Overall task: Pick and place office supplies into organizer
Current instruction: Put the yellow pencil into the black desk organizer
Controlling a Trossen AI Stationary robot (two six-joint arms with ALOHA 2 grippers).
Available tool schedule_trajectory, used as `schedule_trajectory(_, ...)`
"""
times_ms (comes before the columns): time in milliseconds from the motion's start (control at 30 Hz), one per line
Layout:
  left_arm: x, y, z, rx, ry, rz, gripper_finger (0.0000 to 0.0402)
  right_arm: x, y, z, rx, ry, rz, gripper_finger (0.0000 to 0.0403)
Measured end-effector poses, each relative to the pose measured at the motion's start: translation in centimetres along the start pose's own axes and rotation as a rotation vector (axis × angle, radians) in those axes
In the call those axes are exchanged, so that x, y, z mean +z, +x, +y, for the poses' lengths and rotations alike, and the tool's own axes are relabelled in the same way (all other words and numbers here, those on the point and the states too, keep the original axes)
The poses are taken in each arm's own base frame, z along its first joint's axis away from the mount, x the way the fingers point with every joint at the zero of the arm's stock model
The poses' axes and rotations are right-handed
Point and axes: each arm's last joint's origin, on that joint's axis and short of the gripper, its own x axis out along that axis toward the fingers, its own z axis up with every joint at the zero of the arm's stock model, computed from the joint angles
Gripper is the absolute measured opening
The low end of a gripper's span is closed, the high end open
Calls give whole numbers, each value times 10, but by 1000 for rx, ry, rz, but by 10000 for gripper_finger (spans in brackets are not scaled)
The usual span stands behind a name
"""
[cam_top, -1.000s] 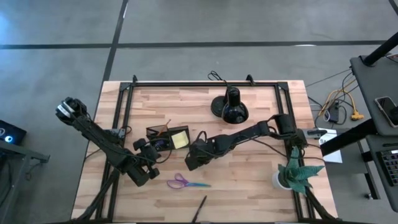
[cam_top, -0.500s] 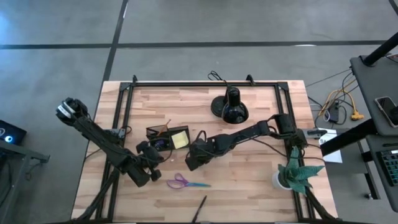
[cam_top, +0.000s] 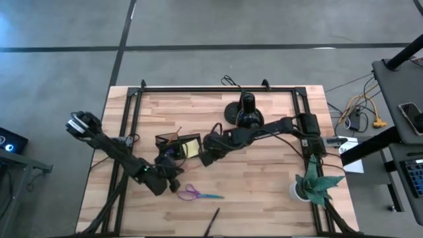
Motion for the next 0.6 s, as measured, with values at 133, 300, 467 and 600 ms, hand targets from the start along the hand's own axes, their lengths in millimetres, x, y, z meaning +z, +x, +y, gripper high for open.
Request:
schedule_trajectory(133, 0, 7, -8, -53, 85, -26, 15, 1, 2, -1, 15, -30, 30, 18)
schedule_trajectory(300, -6, 12, -6, -26, 110, -12, 63, 1, -1, 0, 23, -24, 24, 47)
schedule_trajectory(467, -7, 12, -5, -18, 125, -5, 98, -1, 3, -4, 0, -20, 21, 60)
schedule_trajectory(600, -8, 13, -4, -15, 142, 22, 104, -4, 9, -13, -21, -6, 32, 49)
